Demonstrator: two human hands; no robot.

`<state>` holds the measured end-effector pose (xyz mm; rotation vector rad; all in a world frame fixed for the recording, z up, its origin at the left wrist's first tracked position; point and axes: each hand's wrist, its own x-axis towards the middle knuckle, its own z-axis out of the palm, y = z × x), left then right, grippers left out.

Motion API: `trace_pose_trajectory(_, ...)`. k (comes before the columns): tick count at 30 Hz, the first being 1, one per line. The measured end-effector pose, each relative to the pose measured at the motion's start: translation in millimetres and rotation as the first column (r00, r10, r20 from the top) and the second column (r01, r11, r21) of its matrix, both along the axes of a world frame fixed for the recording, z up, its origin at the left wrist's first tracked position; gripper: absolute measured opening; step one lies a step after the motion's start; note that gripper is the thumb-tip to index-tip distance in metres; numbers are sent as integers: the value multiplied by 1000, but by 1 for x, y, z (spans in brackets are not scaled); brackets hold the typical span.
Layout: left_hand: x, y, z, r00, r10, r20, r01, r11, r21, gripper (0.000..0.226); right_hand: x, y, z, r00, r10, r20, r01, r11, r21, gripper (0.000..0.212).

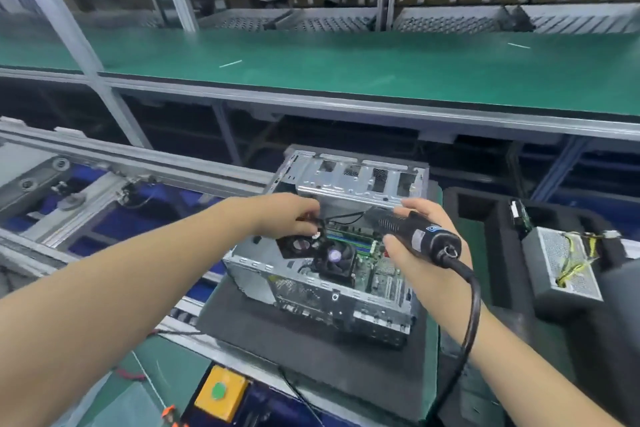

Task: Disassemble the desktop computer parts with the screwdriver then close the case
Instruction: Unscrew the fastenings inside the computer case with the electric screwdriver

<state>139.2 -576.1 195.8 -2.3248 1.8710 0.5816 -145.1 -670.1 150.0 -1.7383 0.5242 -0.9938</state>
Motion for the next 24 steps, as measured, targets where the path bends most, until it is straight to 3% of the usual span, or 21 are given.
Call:
trace_pose_trajectory(2, 5, 8, -29, 996, -84, -37, 85, 996, 40, 23, 11, 22, -7, 997, -71, -10, 71, 997, -1, 52)
trace_pose_trajectory(7, 2, 5, -72, 936, -193, -295, 217, 975, 51, 37, 24, 71, -11, 958, -283, -48, 283, 959, 11, 45)
trace_pose_trajectory(10, -5, 3, -78, 917, -256, -304, 313, 937, 156, 54, 18, 89, -3, 929, -369, -38, 370, 929, 4, 47)
trace_pose_trajectory(14, 2, -5, -59, 908, -352, -228, 396, 898, 193, 40, 15, 109, 5, 914, -402, -51, 403, 915, 12, 54)
trace_pose_trajectory(19, 5, -5, -66, 930, -313, -194, 363, 871, 333, 54, 27, 124, 6, 901, -429, -57, 430, 903, -5, 46)
trace_pose_trajectory(24, 6, 11, -69, 893, -75, -444, 235, 919, 317, 57, 38, 131, -5, 906, -420, -45, 420, 908, -6, 46)
